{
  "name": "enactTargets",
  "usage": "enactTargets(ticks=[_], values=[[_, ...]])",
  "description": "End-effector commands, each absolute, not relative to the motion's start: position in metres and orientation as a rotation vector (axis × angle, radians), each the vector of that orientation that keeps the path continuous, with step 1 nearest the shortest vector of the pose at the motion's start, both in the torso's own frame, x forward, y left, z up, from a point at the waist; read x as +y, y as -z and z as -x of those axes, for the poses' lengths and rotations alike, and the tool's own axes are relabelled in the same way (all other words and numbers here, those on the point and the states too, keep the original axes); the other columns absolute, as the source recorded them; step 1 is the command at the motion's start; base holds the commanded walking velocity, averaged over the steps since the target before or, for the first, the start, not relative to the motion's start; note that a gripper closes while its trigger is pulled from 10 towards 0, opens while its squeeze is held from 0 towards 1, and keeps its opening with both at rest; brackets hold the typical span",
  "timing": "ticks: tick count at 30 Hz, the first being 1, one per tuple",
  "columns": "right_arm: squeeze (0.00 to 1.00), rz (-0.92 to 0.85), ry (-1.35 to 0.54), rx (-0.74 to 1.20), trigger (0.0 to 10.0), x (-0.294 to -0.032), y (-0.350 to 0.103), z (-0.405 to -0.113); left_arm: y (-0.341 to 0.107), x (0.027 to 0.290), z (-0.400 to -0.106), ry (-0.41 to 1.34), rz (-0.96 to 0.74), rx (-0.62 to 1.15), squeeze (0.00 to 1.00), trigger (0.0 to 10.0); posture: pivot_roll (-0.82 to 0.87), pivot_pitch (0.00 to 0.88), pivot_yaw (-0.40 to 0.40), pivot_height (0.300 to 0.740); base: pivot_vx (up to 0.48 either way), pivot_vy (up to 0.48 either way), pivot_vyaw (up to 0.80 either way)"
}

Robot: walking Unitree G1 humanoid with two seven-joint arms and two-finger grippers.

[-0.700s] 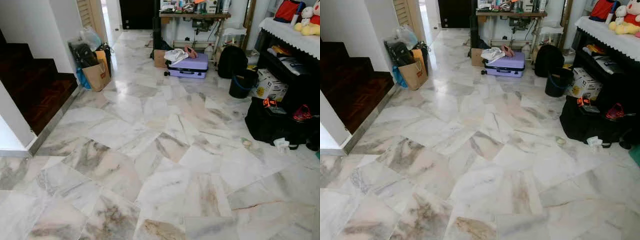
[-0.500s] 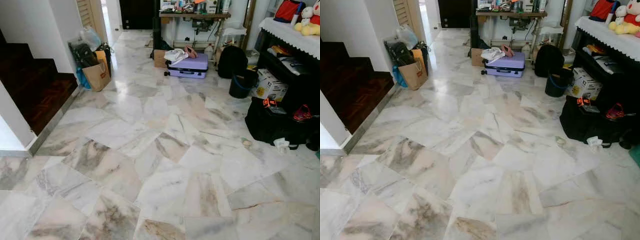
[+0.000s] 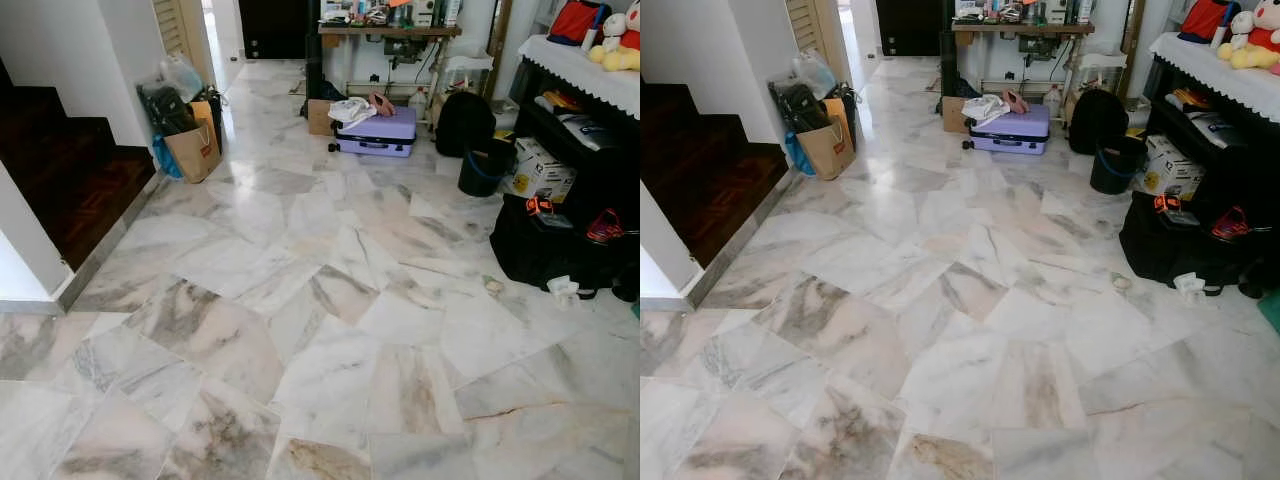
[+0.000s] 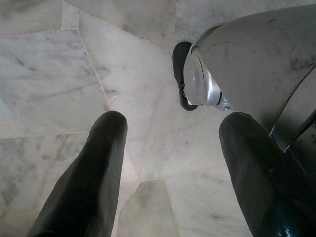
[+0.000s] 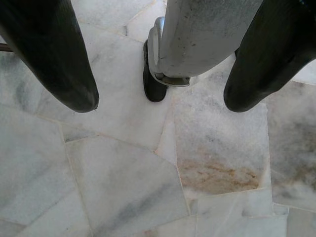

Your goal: Hang hanger

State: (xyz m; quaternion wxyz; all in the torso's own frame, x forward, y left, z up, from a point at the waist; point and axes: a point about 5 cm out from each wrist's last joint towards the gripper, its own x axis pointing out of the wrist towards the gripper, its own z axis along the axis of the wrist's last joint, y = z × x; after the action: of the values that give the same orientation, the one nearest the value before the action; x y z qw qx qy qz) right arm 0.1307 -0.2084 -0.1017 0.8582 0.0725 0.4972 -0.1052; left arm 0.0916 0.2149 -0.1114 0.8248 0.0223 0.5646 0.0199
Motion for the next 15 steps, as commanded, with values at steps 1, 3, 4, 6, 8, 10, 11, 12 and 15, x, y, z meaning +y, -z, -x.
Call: enactTargets(ticks=[1, 3, 4, 6, 8, 10, 11, 12, 15], values=[[0.00, -0.288, 0.039, 0.853, 10.0, -0.219, 0.067, -0.201, 0.082, 0.243, -0.161, -0.123, 0.034, 0.990, 0.00, 10.0, 0.10, 0.105, 0.004, 0.740, 0.000, 0.000, 0.00], [0.00, -0.276, 0.055, 0.857, 10.0, -0.221, 0.066, -0.203, 0.083, 0.245, -0.159, -0.119, 0.030, 1.002, 0.00, 10.0, 0.11, 0.099, 0.008, 0.740, 0.000, 0.000, 0.00], [0.00, -0.270, 0.062, 0.861, 10.0, -0.222, 0.066, -0.203, 0.083, 0.245, -0.157, -0.119, 0.028, 1.007, 0.00, 10.0, 0.11, 0.099, 0.008, 0.740, 0.000, 0.000, 0.00], [0.00, -0.255, 0.074, 0.864, 10.0, -0.224, 0.065, -0.204, 0.084, 0.245, -0.156, -0.120, 0.025, 1.013, 0.00, 10.0, 0.12, 0.082, 0.004, 0.740, 0.000, 0.000, 0.00], [0.00, -0.231, 0.075, 0.870, 10.0, -0.227, 0.065, -0.204, 0.084, 0.244, -0.157, -0.126, 0.033, 1.009, 0.00, 10.0, 0.13, 0.075, -0.001, 0.740, 0.000, 0.000, 0.00], [0.00, -0.216, 0.076, 0.875, 10.0, -0.229, 0.064, -0.205, 0.084, 0.244, -0.156, -0.134, 0.043, 1.003, 0.00, 10.0, 0.13, 0.065, -0.005, 0.740, 0.000, 0.000, -0.78], [0.00, -0.211, 0.077, 0.878, 10.0, -0.230, 0.064, -0.204, 0.084, 0.244, -0.156, -0.135, 0.044, 1.003, 0.00, 10.0, 0.14, 0.055, -0.007, 0.740, 0.000, 0.000, -0.77], [0.00, -0.205, 0.073, 0.881, 10.0, -0.228, 0.065, -0.203, 0.085, 0.244, -0.155, -0.135, 0.043, 1.004, 0.00, 10.0, 0.14, 0.052, -0.008, 0.740, 0.000, 0.000, -0.77], [0.00, -0.202, 0.071, 0.887, 10.0, -0.226, 0.066, -0.202, 0.085, 0.243, -0.155, -0.132, 0.040, 1.005, 0.00, 10.0, 0.14, 0.049, -0.009, 0.740, 0.000, 0.000, -0.77]])
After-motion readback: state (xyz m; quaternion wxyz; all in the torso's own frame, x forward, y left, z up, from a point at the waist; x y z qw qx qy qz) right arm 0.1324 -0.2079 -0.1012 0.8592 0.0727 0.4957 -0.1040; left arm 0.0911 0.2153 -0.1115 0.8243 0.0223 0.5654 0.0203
